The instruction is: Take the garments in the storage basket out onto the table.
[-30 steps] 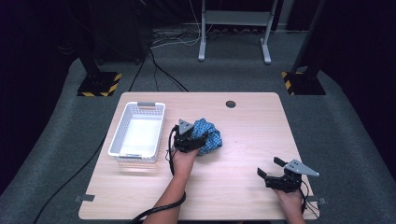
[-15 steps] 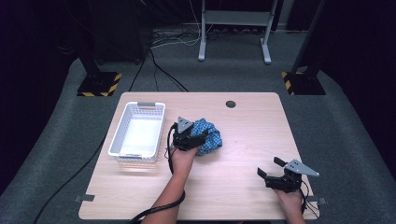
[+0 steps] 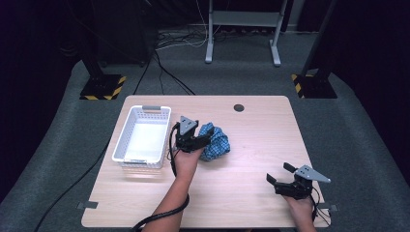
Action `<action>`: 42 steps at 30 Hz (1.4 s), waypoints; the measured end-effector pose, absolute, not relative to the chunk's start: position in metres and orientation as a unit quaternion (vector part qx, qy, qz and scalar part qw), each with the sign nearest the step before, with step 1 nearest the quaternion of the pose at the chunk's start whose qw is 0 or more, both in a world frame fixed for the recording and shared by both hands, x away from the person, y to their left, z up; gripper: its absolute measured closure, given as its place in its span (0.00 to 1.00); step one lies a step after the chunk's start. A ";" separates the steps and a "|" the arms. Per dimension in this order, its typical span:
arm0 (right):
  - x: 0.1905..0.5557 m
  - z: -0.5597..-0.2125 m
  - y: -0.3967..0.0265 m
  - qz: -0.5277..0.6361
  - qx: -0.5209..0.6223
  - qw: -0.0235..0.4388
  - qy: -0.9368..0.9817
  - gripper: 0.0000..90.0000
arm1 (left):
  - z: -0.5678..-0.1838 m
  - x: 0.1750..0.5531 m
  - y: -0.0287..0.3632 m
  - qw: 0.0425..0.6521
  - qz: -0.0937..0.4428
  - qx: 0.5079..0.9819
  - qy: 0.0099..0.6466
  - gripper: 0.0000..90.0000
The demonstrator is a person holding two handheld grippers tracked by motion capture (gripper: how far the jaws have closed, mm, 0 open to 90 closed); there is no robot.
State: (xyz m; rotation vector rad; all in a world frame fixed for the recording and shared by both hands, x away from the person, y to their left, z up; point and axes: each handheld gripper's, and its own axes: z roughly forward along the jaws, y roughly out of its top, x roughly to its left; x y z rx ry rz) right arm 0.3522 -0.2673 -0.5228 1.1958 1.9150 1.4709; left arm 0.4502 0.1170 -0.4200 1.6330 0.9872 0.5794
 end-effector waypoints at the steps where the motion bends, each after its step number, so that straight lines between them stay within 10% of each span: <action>1: 0.352 -0.523 -0.267 0.532 0.433 0.222 0.693 0.06 | -0.418 0.449 0.118 0.542 0.247 0.688 0.414 0.34; 42: 0.354 -0.523 -0.268 0.528 0.441 0.221 0.691 0.06 | -0.386 0.388 0.274 0.515 0.349 0.617 0.482 0.32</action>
